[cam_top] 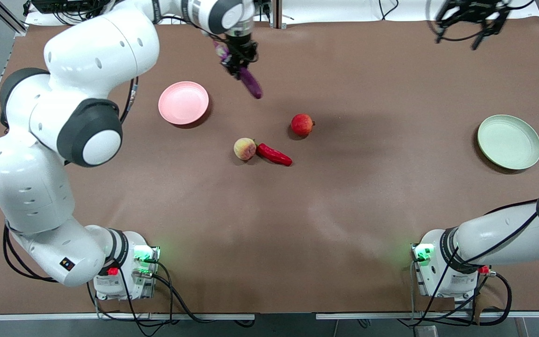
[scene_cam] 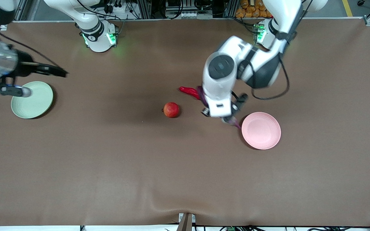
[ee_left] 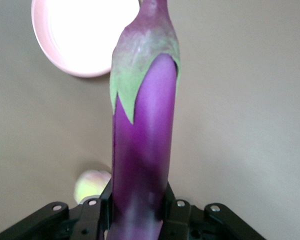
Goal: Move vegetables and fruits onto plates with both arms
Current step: 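Carry the eggplant to the pink plate while the right gripper reaches the pomegranate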
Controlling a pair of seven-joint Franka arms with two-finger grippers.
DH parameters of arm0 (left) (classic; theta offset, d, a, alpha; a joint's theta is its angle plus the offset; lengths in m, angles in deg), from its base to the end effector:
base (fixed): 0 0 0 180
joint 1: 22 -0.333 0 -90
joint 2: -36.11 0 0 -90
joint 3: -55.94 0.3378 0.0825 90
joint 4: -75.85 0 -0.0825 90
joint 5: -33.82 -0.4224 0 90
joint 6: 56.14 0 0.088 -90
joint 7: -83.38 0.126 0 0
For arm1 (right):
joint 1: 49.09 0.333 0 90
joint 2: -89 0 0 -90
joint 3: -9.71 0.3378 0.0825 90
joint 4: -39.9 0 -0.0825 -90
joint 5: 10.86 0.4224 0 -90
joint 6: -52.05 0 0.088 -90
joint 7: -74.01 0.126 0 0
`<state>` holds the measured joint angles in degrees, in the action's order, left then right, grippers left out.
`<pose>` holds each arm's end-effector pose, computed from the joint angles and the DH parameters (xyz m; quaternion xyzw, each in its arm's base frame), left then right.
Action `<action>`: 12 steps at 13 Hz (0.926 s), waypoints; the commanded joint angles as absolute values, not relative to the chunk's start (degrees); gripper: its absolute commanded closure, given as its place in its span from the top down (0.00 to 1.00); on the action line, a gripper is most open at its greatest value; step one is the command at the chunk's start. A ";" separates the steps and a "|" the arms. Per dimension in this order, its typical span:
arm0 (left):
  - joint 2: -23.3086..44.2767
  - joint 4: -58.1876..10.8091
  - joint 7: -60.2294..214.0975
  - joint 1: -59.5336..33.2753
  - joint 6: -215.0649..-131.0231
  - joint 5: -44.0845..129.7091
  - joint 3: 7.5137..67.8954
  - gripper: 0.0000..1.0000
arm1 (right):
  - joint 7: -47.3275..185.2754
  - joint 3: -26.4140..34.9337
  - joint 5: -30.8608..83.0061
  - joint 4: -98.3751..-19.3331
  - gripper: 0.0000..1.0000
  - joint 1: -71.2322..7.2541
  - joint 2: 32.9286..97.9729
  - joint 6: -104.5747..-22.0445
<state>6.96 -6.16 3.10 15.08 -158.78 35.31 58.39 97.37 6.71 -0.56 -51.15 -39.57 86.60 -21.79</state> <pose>0.5953 -0.4202 0.3749 -0.9184 -0.3886 0.0414 0.0614 0.5572 0.0904 0.5781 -0.9724 0.1341 0.1866 0.0414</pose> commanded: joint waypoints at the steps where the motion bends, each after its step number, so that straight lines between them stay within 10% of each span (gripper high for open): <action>1: 3.77 -7.72 14.17 9.66 -156.69 34.61 57.88 0.00 | 109.04 6.37 1.62 -52.03 1.00 -33.47 84.79 -22.91; 12: -1.33 -18.55 27.75 -4.95 -170.13 30.40 57.79 0.00 | 147.63 6.63 1.01 -60.38 1.00 -8.85 70.56 -54.11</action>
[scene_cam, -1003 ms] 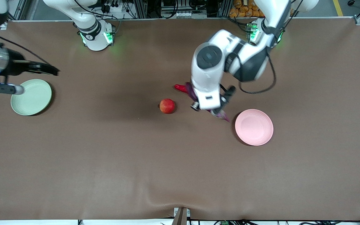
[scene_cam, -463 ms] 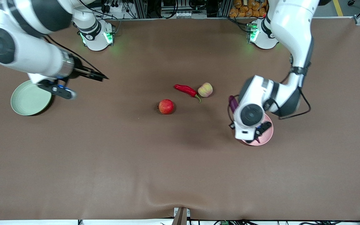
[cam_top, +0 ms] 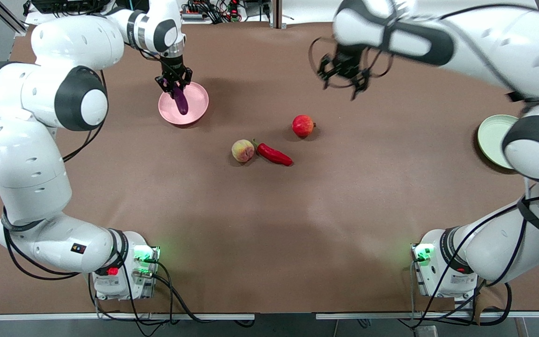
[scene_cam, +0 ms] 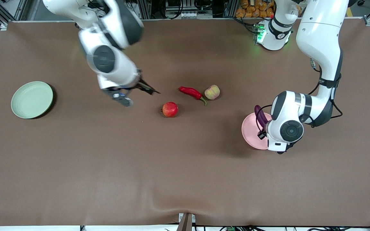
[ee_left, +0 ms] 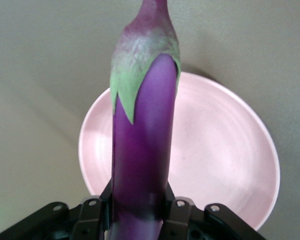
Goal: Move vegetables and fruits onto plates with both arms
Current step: 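Carry the eggplant to the pink plate while the right gripper reaches the pomegranate, then lower the eggplant onto the pink plate while the right gripper grasps the pomegranate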
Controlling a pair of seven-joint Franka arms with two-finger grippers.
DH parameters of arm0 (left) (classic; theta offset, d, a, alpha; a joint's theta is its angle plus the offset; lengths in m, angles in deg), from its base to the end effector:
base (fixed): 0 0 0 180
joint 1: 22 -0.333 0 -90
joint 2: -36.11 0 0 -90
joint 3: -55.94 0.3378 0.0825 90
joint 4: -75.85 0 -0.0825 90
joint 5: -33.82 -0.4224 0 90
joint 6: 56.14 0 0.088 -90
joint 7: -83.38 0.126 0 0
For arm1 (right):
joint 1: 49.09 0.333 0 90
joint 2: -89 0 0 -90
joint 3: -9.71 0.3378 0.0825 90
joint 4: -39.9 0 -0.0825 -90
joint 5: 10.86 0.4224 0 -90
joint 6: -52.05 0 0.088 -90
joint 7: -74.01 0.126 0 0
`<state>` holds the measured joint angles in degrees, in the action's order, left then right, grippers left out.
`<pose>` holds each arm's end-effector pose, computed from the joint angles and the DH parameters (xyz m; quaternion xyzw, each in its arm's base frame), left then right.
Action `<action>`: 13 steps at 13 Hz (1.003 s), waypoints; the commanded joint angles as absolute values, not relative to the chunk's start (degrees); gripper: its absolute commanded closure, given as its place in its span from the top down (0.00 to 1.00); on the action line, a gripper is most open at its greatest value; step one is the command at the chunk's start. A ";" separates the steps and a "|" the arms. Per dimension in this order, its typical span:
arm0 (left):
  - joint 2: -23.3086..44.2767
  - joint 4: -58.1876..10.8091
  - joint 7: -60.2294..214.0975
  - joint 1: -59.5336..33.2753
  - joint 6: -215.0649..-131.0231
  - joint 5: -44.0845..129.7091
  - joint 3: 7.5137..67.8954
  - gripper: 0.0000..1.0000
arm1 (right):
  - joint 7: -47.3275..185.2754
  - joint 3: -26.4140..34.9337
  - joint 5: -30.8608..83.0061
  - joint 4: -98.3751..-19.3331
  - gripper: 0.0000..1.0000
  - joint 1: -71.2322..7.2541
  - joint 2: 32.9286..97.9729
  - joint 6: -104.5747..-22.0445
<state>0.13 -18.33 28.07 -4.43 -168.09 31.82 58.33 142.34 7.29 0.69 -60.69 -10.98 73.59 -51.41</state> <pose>0.6618 -0.1788 0.2018 -0.9309 -0.3283 0.1131 0.1138 0.5106 0.3939 0.3854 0.9402 -0.3105 -0.1369 0.0306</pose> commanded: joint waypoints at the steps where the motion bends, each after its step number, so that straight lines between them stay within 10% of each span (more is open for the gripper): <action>1: -2.38 -18.63 27.84 -4.95 -170.23 30.22 57.79 0.00 | 150.09 6.63 0.83 -60.38 1.00 -8.31 69.07 -55.86; 6: -3.27 -19.51 27.84 -4.69 -170.23 30.22 57.79 0.00 | 162.40 6.72 -0.49 -60.03 1.00 -8.22 58.88 -72.46; 7: -3.44 -19.43 27.84 -4.86 -170.23 30.22 57.70 0.25 | 164.60 6.89 -0.40 -60.03 1.00 -7.87 57.46 -74.15; 8: -3.53 -19.34 27.84 -4.95 -170.23 30.22 57.70 0.89 | 167.06 6.98 -0.14 -59.94 1.00 -7.78 56.67 -75.21; 13: -0.91 -18.72 27.75 -4.34 -169.35 30.22 57.70 1.00 | 169.71 8.30 0.04 -59.85 1.00 -7.16 53.76 -77.77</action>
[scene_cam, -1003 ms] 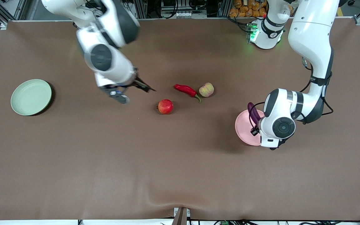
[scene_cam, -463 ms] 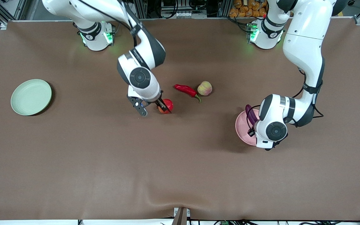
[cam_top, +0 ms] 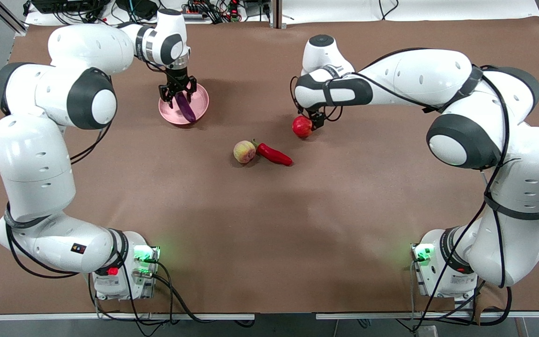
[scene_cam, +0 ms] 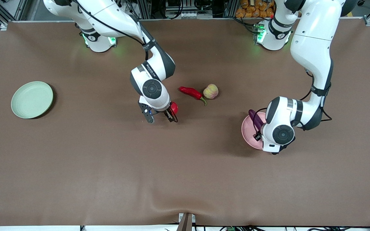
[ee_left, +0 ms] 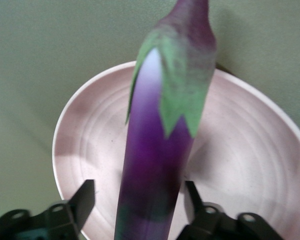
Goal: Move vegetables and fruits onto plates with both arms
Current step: 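Lower the eggplant onto the pink plate while the right gripper grasps the pomegranate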
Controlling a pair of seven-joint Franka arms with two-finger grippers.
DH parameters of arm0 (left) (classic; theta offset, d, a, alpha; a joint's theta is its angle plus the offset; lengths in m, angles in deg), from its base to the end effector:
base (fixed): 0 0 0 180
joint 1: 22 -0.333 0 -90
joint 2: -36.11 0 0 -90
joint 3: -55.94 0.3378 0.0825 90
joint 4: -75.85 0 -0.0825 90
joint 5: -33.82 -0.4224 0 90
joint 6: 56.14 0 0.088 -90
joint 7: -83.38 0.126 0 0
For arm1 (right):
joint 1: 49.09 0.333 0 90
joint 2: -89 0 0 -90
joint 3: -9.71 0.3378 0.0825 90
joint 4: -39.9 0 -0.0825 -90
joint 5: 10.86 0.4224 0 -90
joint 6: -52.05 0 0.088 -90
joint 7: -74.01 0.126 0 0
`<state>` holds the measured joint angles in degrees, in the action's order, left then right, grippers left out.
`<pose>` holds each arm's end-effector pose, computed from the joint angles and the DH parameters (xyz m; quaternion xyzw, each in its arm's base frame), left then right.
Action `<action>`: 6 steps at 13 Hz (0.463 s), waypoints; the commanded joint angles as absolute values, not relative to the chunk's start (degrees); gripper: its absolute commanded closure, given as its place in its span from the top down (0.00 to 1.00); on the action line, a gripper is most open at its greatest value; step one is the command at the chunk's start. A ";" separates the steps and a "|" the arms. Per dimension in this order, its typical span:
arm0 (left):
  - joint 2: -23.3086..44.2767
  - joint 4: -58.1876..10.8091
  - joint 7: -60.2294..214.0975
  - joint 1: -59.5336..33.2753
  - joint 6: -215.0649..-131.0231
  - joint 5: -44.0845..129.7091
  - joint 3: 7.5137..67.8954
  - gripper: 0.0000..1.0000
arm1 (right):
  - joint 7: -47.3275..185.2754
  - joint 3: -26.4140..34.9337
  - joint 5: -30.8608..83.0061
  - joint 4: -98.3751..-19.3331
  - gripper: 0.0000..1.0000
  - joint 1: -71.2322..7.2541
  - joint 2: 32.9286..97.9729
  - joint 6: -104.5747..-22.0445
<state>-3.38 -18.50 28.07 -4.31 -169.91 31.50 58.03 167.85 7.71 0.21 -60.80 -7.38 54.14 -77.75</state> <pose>0.6552 -0.1813 0.1600 -0.9302 -0.3217 0.1250 0.1246 0.5256 0.4484 0.1856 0.8574 -0.5086 -0.0754 0.0214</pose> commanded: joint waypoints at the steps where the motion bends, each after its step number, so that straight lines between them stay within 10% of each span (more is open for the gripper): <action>1: 0.58 -18.64 27.66 -4.42 -168.91 30.22 57.53 1.00 | 171.63 8.48 0.12 -59.85 1.00 -7.16 53.50 -77.85; 4: 4.54 -18.55 26.87 -4.16 -167.77 30.30 56.83 1.00 | 174.11 9.01 -0.40 -59.94 1.00 -6.46 52.70 -77.86; 5: 5.34 -18.46 26.87 -4.34 -165.85 30.30 56.39 1.00 | 173.42 9.01 -0.49 -59.94 0.85 -6.46 52.70 -77.86; 6: 5.95 -18.29 26.61 -4.08 -164.79 30.39 56.12 1.00 | 172.54 9.01 -0.75 -59.94 0.36 -6.46 52.70 -77.42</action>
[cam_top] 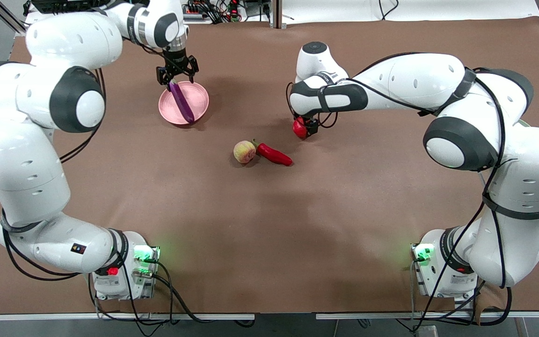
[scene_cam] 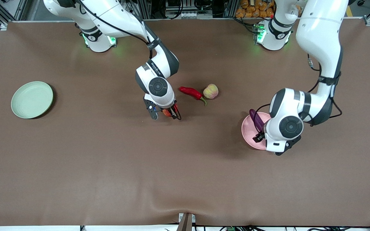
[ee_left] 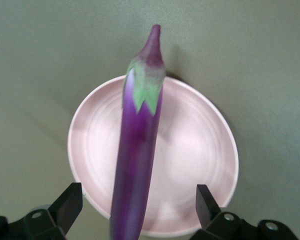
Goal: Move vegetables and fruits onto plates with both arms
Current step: 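Lower the eggplant onto the pink plate while the right gripper grasps the pomegranate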
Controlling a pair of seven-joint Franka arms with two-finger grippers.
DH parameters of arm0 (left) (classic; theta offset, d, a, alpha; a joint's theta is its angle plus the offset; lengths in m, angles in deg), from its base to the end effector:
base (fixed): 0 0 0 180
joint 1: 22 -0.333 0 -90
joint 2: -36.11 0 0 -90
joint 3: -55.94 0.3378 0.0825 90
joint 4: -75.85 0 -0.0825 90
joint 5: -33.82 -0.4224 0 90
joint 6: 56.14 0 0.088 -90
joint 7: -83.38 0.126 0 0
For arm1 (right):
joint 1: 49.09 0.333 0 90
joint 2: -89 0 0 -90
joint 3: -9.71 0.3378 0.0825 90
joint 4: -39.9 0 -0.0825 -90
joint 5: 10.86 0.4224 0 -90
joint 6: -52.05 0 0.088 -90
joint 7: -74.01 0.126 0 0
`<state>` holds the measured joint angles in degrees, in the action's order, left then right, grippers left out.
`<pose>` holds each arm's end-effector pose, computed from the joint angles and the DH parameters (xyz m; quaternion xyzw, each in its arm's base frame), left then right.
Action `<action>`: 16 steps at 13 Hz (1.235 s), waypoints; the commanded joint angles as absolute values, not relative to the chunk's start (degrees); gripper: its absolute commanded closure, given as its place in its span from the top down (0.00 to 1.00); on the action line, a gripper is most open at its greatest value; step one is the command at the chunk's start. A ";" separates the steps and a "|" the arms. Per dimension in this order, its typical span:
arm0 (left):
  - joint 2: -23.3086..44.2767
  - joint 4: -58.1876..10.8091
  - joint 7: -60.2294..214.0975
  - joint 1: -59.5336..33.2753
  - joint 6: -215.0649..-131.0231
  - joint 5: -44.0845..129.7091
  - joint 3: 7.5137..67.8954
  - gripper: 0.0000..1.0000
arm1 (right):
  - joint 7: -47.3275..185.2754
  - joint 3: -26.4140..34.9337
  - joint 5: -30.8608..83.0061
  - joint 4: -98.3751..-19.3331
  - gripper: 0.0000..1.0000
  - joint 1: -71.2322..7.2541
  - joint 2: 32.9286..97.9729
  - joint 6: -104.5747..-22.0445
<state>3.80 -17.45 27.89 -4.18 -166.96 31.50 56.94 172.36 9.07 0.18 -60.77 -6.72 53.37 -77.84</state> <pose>0.6657 -0.1987 0.2514 -0.9389 -0.3185 0.0905 0.0942 0.5090 0.4648 0.1766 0.8444 -0.5285 -0.0819 0.0293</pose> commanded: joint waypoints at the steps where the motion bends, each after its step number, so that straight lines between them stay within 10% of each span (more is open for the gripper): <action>1: 5.96 -17.41 26.09 -3.99 -164.52 31.09 55.25 1.00 | 171.66 8.92 -1.28 -59.94 0.06 -6.55 52.97 -76.81; 11: 1.83 -9.06 3.78 5.31 -164.78 37.51 54.62 1.00 | 134.38 8.65 -7.87 -59.41 0.00 -28.81 69.03 -35.26; 16: 1.65 -9.49 -13.86 19.36 -164.78 37.78 54.45 1.00 | 106.92 5.51 -10.57 -64.77 0.00 -42.31 72.57 -31.45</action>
<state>1.94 -10.42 -7.76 14.49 -165.62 37.25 53.73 112.19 6.14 -8.26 -60.66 -40.86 70.17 -30.69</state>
